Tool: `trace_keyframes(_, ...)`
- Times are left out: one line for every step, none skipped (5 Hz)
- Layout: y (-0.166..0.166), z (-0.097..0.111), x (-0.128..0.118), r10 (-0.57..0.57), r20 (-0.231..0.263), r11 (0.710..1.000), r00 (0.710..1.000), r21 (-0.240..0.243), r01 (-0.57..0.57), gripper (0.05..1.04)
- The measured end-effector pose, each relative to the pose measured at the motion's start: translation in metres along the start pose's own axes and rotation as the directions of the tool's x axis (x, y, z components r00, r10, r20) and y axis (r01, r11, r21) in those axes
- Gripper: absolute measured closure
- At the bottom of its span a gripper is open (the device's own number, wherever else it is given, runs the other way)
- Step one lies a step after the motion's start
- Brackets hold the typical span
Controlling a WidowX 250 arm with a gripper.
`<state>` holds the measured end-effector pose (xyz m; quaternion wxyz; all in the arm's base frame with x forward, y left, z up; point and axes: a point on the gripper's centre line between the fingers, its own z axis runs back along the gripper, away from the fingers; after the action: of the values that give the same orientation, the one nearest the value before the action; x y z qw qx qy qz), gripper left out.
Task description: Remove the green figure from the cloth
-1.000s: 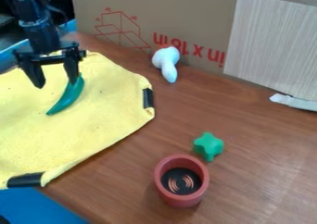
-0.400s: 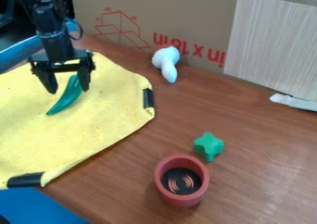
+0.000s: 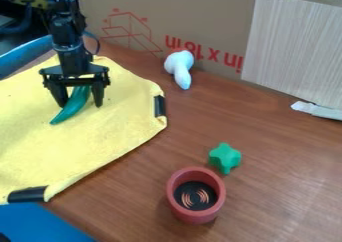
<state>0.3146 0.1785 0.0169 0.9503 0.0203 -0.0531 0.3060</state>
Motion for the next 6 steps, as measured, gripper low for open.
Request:
trace_keyframes(-0.002,-0.003,0.007,-0.002,0.002,1.000,1.000,0.020,0.002,0.395)
trace_keyframes(-0.005,-0.004,0.003,0.006,-0.021,1.000,1.000,0.001,-0.006,0.557)
trace_keyframes(-0.008,0.000,-0.004,-0.020,-0.062,1.000,0.998,-0.022,0.018,0.557)
trace_keyframes(-0.019,0.017,-0.008,0.008,-0.058,1.000,0.998,0.009,-0.007,0.557)
trace_keyframes(-0.043,0.026,-0.019,0.011,-0.092,0.994,0.996,0.110,-0.001,0.557)
trace_keyframes(-0.071,0.037,-0.018,0.031,-0.087,0.983,0.996,0.182,-0.015,0.557)
